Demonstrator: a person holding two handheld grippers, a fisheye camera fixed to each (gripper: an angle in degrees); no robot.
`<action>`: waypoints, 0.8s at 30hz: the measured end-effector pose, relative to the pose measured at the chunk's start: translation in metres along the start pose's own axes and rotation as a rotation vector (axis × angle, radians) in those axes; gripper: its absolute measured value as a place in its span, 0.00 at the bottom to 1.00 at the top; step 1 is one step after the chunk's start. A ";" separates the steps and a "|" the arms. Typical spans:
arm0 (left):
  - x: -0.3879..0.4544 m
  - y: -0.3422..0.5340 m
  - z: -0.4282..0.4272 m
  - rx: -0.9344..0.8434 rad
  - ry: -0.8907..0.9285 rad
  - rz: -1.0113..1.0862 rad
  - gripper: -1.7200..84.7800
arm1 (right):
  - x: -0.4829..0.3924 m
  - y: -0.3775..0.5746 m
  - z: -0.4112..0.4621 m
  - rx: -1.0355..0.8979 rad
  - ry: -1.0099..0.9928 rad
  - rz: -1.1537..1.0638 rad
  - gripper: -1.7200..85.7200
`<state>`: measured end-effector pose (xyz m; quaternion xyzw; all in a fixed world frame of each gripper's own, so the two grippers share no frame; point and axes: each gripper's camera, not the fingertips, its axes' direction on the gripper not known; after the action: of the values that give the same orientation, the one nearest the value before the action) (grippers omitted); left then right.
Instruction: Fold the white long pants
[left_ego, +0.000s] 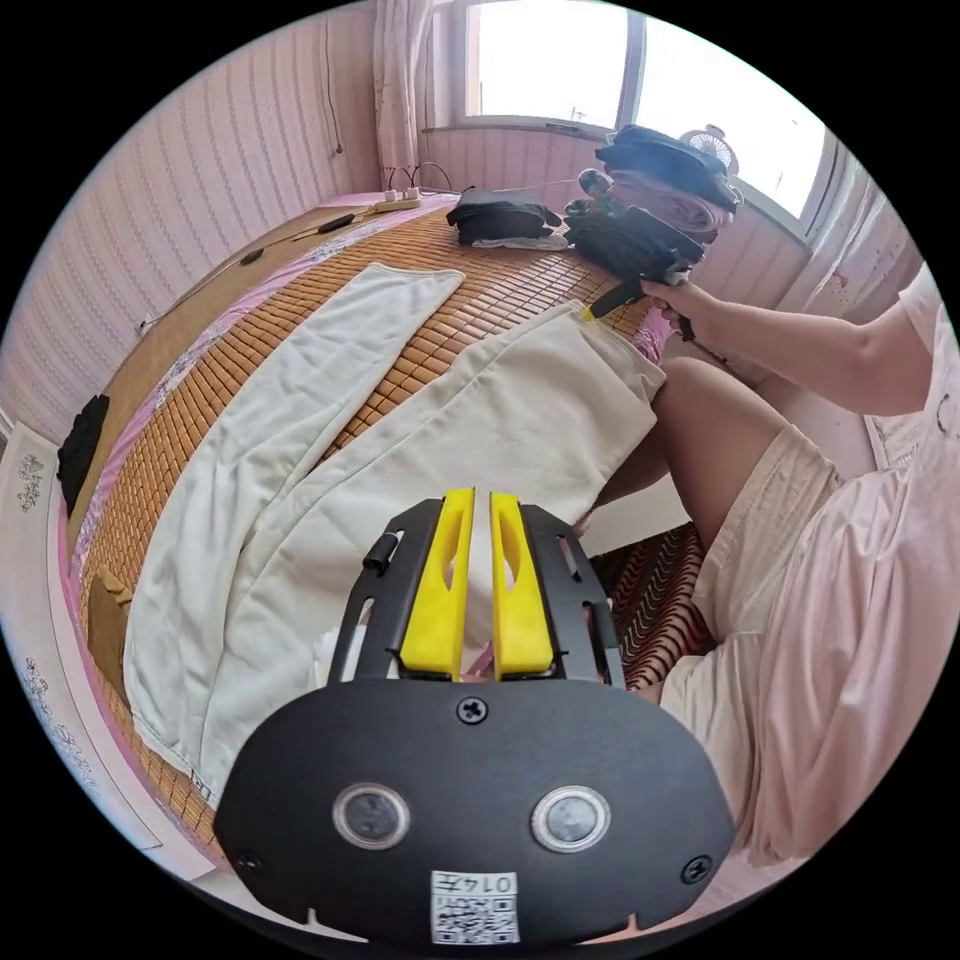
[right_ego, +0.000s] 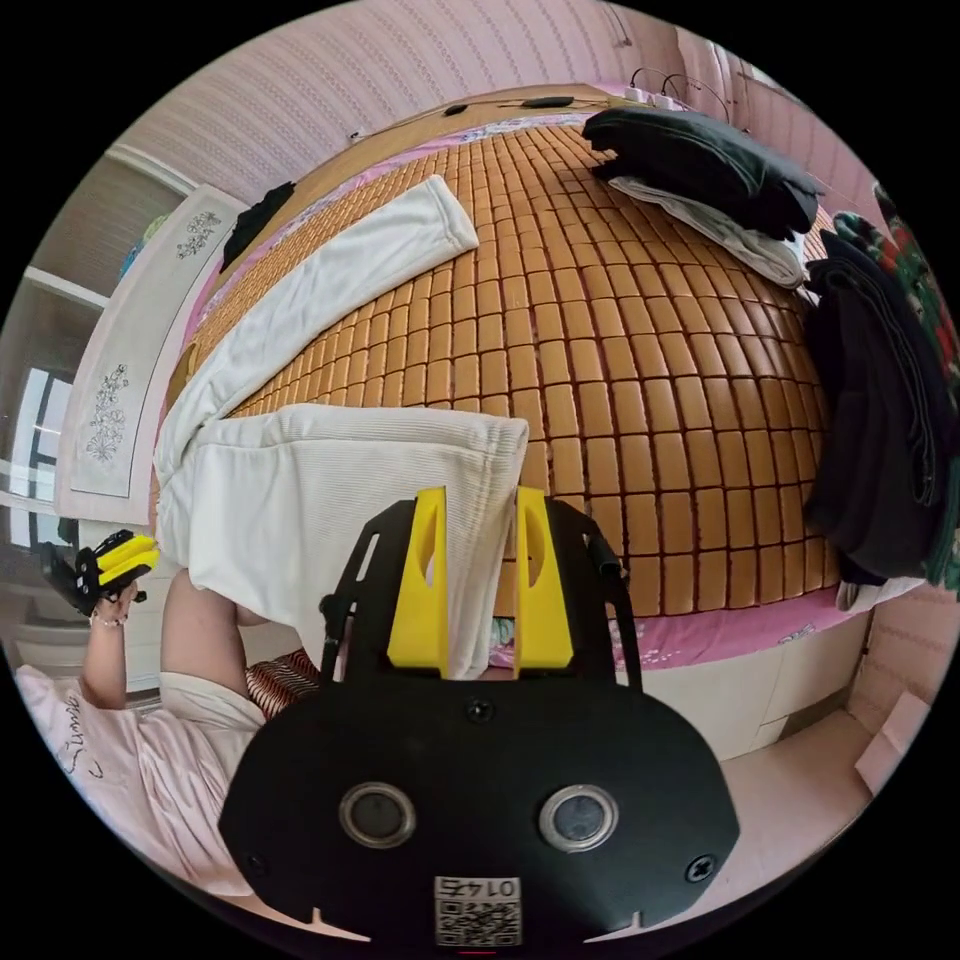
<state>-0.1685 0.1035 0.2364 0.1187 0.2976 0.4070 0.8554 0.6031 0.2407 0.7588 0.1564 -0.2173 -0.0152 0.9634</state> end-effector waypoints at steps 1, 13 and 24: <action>-0.002 -0.003 0.004 -0.009 -0.008 0.003 0.07 | 0.003 0.002 0.001 0.009 -0.018 0.001 0.09; -0.010 -0.105 0.116 -0.166 -0.056 0.226 0.11 | -0.006 0.047 -0.128 0.287 -0.186 -0.222 0.04; -0.043 -0.131 0.017 -0.065 0.138 0.356 0.03 | 0.005 -0.018 -0.117 0.126 -0.105 -0.225 0.04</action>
<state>-0.0977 -0.0129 0.2094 0.1133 0.3166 0.5684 0.7509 0.6575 0.2578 0.6552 0.2392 -0.2489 -0.1178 0.9311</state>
